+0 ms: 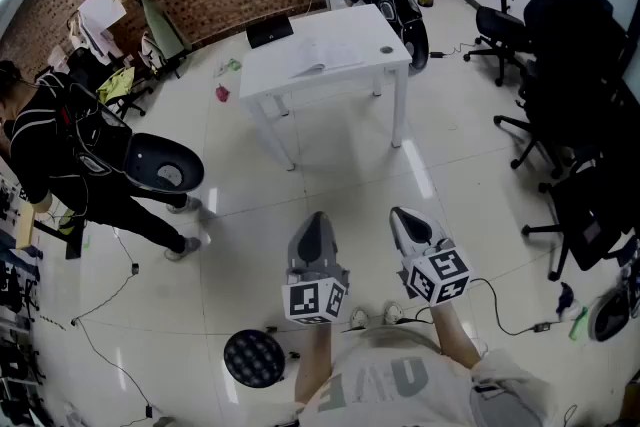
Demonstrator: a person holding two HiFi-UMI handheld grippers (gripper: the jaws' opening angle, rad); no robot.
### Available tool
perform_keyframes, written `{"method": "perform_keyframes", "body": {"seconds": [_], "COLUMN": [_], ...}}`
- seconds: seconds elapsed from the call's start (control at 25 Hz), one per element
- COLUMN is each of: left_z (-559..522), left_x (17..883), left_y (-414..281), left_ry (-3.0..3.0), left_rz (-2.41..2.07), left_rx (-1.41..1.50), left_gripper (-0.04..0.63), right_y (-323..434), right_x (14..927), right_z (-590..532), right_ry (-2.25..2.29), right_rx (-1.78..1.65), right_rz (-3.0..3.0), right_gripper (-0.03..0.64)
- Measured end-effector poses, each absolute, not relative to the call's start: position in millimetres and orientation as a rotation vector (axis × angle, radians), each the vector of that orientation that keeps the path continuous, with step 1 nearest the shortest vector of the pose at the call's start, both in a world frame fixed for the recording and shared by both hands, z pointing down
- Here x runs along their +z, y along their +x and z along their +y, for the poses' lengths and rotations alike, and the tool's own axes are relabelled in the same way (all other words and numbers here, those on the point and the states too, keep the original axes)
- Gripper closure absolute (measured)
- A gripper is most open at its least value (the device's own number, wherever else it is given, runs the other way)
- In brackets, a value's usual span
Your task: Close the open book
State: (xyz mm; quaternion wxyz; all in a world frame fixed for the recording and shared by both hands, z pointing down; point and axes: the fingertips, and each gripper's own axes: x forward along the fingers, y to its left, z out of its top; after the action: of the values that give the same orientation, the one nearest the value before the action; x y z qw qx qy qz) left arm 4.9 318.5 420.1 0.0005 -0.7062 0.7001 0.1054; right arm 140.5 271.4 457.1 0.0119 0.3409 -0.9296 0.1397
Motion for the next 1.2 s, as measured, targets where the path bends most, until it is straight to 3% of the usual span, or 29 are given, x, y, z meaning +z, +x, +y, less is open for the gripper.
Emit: {"method": "perform_keyframes", "body": {"seconds": [0.48,1.2], "left_z": [309.7,274.2], "left_x": [415.1,436.3], "left_y": [29.0,25.1], "left_ry": [-2.24,-2.225], "left_rz": [2.126,2.242], "left_rx": [0.297,0.271], "left_gripper": [0.584,0.584], "right_y": [149.8,171.8], "right_x": [447.6,482.6], "right_z": [258.2,217.1], "right_ry": [1.1,1.021], "right_rx": [0.393,0.636], "right_rz": [-2.942,-2.943], "right_gripper": [0.615,0.614]}}
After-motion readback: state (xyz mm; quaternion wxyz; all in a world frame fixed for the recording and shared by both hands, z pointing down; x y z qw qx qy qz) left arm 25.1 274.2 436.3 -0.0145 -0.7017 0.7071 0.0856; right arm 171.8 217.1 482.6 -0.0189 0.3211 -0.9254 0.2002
